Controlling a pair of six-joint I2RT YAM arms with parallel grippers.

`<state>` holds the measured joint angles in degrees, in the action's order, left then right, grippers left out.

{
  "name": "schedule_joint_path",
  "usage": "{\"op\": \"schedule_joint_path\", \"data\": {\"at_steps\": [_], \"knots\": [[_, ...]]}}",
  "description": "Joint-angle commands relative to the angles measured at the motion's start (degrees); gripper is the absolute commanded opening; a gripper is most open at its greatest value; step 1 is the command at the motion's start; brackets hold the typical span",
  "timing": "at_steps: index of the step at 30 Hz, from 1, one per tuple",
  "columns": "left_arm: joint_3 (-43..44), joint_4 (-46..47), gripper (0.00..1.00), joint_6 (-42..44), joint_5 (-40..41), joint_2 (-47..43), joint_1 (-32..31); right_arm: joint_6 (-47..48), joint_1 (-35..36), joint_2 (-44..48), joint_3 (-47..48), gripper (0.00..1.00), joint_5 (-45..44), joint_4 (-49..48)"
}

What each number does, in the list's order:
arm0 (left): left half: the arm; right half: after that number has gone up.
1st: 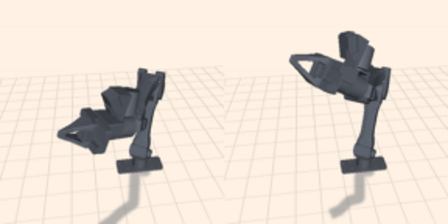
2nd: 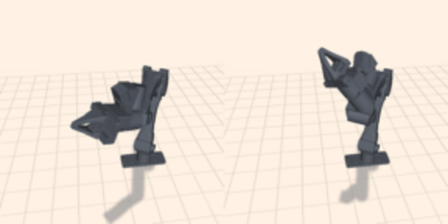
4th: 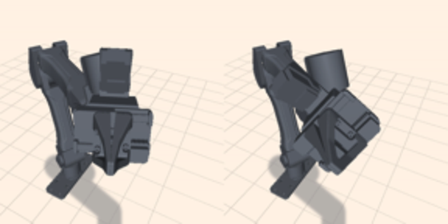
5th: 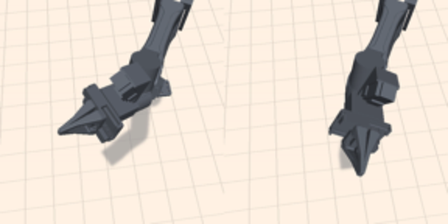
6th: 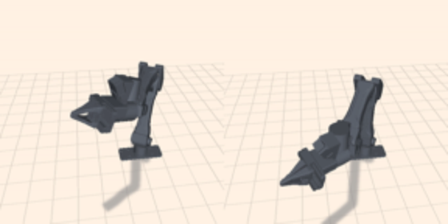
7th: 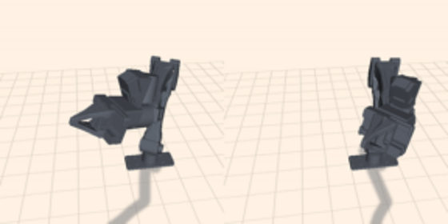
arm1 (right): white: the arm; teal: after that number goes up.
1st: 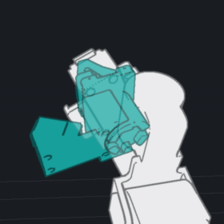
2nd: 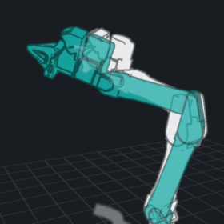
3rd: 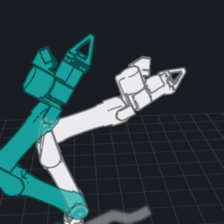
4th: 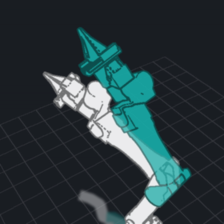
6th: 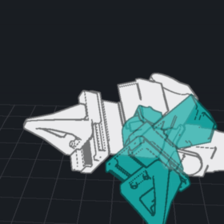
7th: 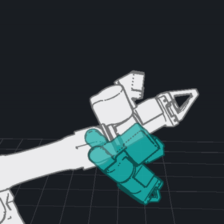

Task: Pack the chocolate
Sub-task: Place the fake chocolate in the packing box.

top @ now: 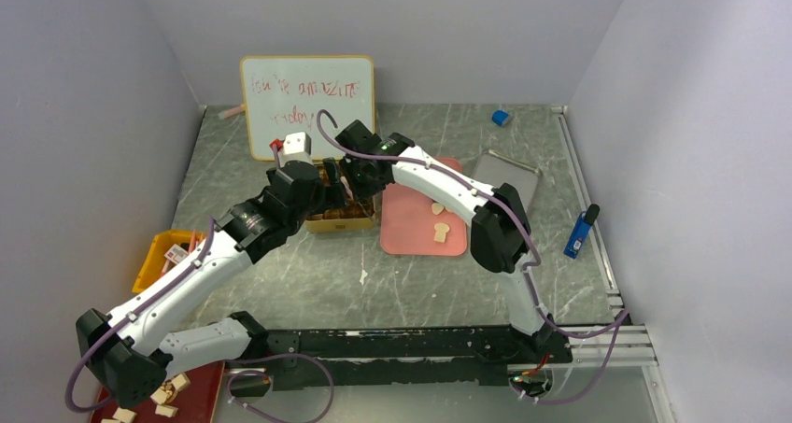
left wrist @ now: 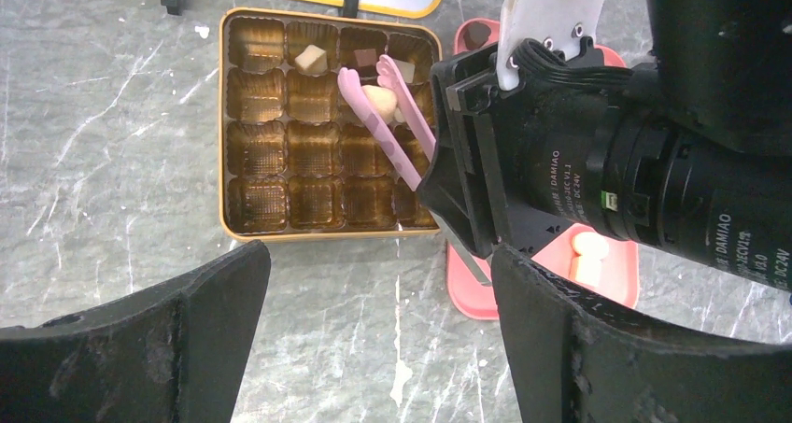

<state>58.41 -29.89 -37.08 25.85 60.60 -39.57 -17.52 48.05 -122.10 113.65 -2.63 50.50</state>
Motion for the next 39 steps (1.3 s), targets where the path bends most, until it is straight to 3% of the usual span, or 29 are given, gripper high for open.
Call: {"op": "schedule_joint_path", "data": {"at_steps": [1, 14, 29, 39], "knots": [[0.5, 0.4, 0.93, 0.3, 1.0, -0.1, -0.2, 0.5, 0.3, 0.2, 1.6, 0.32, -0.5, -2.0], [0.5, 0.8, 0.93, 0.8, 1.2, 0.1, -0.2, 0.7, 0.2, -0.5, 2.8, 0.38, -0.7, -1.8], [0.5, 1.3, 0.93, 1.0, 0.7, 0.7, -0.2, 0.9, -0.4, 2.0, 1.7, 0.36, -3.6, -2.6], [1.0, 2.0, 0.93, 1.4, -0.4, 1.5, -0.2, -0.1, -3.7, 10.6, -7.8, 0.36, -6.8, -3.7]]}}
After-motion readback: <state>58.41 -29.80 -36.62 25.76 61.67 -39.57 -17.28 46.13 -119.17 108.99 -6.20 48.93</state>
